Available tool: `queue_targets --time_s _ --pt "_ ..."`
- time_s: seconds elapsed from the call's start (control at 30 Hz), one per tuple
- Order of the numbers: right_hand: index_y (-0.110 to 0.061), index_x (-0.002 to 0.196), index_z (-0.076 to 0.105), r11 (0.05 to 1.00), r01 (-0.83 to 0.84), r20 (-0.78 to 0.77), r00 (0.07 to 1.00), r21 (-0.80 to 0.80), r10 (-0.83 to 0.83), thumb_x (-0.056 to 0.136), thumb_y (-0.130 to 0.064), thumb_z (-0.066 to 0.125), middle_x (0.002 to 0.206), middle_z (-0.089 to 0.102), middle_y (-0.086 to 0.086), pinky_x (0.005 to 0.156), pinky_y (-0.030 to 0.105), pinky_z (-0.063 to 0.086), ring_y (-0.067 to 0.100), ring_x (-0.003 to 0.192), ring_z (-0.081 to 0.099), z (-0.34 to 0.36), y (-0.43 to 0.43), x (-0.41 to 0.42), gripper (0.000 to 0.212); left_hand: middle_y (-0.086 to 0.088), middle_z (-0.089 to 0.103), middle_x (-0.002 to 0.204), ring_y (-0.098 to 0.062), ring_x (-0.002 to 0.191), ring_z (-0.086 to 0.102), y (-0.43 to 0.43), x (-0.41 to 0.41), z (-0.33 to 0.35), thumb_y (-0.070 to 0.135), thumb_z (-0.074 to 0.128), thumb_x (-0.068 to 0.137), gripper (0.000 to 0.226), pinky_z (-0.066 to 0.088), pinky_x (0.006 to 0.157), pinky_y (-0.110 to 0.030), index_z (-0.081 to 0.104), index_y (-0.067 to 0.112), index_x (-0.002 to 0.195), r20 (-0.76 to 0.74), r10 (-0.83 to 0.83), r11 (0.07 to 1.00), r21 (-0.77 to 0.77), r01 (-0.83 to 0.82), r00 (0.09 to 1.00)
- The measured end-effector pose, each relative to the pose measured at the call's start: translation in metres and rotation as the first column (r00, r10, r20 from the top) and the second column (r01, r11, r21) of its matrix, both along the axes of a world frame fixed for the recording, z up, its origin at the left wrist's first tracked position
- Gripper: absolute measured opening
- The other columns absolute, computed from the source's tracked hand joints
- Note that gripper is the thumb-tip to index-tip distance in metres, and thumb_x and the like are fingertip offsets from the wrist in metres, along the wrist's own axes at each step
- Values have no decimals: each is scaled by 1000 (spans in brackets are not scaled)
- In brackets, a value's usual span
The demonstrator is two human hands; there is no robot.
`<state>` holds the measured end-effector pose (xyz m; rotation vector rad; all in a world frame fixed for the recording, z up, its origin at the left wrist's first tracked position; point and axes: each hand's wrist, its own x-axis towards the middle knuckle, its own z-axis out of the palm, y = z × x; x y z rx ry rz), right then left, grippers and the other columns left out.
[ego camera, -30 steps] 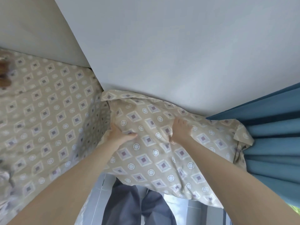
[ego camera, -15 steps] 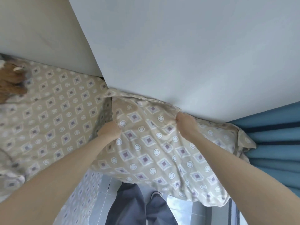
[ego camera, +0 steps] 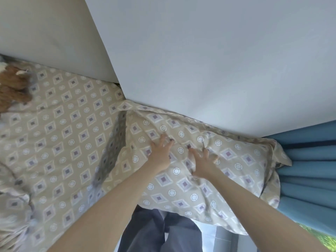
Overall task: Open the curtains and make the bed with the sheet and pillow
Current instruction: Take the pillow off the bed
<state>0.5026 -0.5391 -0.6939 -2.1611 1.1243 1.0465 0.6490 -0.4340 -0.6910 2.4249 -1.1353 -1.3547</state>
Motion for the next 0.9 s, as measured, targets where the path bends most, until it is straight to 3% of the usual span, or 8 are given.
queue_targets --time_s 0.13,0.27,0.33,0.4,0.47,0.6,0.73,0.9 --pt "-37 151 4 998 -53 46 998 26 52 80 -14 70 155 -3 23 99 45 42 40 134 37 -4 -8 0 100 10 -20 157 -40 144 -11 0 6 -14 -13 39 88 84 28 112 -52 12 37 150 -50 17 1000 17 -16 999" --pt "-39 151 4 987 -154 25 988 34 153 81 -19 67 151 17 24 102 53 38 43 137 29 -3 -19 1 96 10 -17 158 -37 145 -9 -1 12 -6 -14 40 86 84 41 105 -44 15 34 151 -151 89 996 3 -90 985" --pt "-37 150 13 975 -220 33 975 40 219 85 -10 57 130 49 20 92 46 48 37 120 49 9 -25 6 83 8 -5 160 -32 142 25 2 11 9 -10 39 89 78 50 91 -32 18 32 151 -204 178 982 -19 -186 962" --pt "-33 145 30 971 -235 58 971 33 233 86 -5 49 117 59 8 89 42 50 28 108 58 26 -34 15 68 2 21 157 -13 86 62 5 12 21 -3 36 91 68 45 56 -17 27 32 149 -232 287 948 -70 -310 929" --pt "-31 137 43 974 -225 56 973 14 223 87 -10 47 127 57 1 98 44 45 24 116 55 46 -41 26 54 -1 39 150 2 66 51 7 16 35 3 34 92 59 39 56 -15 35 30 145 -245 413 890 -97 -446 877" --pt "-34 135 45 963 -258 164 950 -75 267 91 -18 44 133 55 -1 98 36 43 21 119 53 99 -46 51 47 -2 50 141 -15 118 54 12 27 88 8 38 94 50 45 91 -29 42 18 142 -227 602 762 -124 -636 765" --pt "-35 132 46 965 -243 314 913 -96 261 92 -20 42 121 61 -1 89 33 43 22 105 58 158 -38 82 43 7 58 94 -14 76 57 28 37 149 14 42 95 44 38 60 -22 46 21 139 -212 713 652 -148 -743 668" --pt "-31 128 51 961 -268 472 840 -69 268 92 -22 43 117 62 -3 91 33 47 22 105 59 225 -9 118 37 -6 53 133 -27 119 53 72 51 221 14 42 97 34 42 95 -33 54 19 129 -196 805 503 -275 -820 560"
